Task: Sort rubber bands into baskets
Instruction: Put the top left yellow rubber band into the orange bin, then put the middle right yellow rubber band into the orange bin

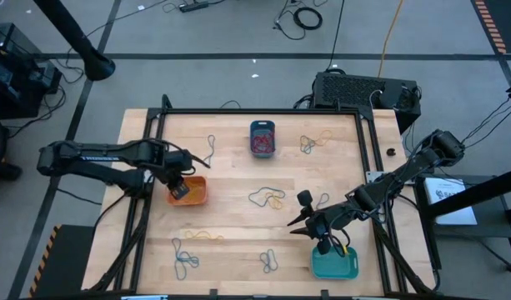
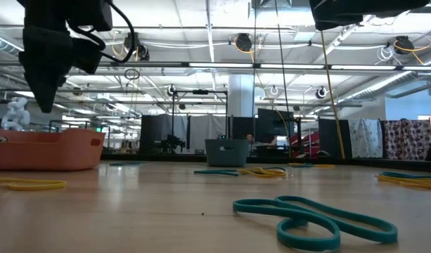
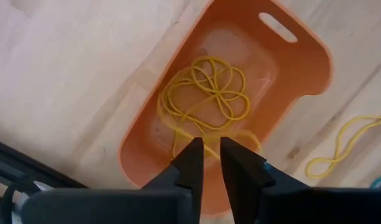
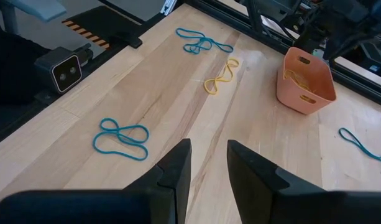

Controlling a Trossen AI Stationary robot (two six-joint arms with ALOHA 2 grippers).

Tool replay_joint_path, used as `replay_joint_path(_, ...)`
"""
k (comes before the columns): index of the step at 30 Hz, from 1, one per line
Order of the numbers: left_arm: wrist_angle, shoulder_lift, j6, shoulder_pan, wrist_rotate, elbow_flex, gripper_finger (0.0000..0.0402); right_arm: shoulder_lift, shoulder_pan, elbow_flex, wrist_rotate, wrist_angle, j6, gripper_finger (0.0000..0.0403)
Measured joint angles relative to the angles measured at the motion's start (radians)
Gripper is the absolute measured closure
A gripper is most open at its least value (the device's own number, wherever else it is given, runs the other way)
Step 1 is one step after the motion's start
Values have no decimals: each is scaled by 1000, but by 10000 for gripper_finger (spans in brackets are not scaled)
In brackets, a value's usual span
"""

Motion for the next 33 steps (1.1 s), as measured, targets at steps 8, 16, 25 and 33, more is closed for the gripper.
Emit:
replay_joint_path(8,2,28,9,0,-18,0,301,0,0,0,0,0,0,306)
replay_joint_path(16,227,32,52,0,66,0,299,0,0,0,1,-1,-2,306)
replay_joint_path(25,572,32,154,-61,-28,0,299,-17,-19,0,367,-106,97,306)
replay_joint_path(33,1074,33,317,-203,-98,-84,298,-108,-161,36,53,-553,708,306)
